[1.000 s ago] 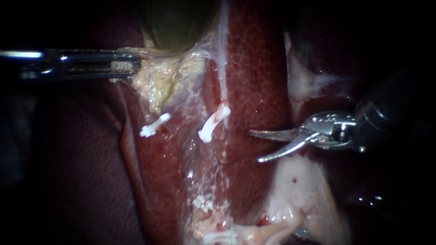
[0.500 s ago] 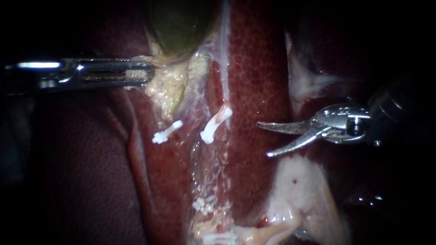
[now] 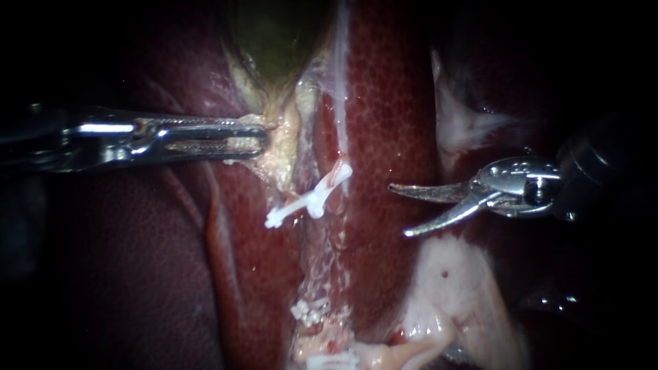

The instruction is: Go back from the cut right tube

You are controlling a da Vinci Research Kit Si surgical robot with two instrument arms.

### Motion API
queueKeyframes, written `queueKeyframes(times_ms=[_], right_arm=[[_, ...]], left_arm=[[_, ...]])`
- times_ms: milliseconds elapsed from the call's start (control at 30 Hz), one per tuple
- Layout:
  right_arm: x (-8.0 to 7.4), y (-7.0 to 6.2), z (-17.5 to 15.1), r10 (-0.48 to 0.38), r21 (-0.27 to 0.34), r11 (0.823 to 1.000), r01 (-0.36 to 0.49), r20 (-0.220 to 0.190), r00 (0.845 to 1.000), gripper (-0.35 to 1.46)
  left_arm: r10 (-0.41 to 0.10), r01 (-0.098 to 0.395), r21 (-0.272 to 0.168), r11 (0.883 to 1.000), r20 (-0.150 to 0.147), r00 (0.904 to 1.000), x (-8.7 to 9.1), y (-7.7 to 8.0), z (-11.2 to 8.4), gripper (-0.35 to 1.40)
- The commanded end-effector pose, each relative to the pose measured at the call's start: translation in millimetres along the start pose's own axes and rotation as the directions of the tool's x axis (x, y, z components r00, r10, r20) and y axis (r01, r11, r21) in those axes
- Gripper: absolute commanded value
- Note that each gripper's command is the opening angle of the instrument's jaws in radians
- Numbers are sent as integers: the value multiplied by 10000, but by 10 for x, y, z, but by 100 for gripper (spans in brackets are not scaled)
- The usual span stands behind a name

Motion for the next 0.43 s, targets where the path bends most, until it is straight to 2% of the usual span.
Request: queueKeyframes(times_ms=[33, 433], right_arm=[[0, 0, 0, 7, 5, 10000, -7, -3, 10000, 143], [0, 0, 1, 15, 1, 10000, -15, -63, 10000, 143]], left_arm=[[7, -7, 13, 10000, -4, 10000, 0, 0, 1, -25], [8, -8, 15, 10000, -5, 10000, 0, 1, 2, -25]])
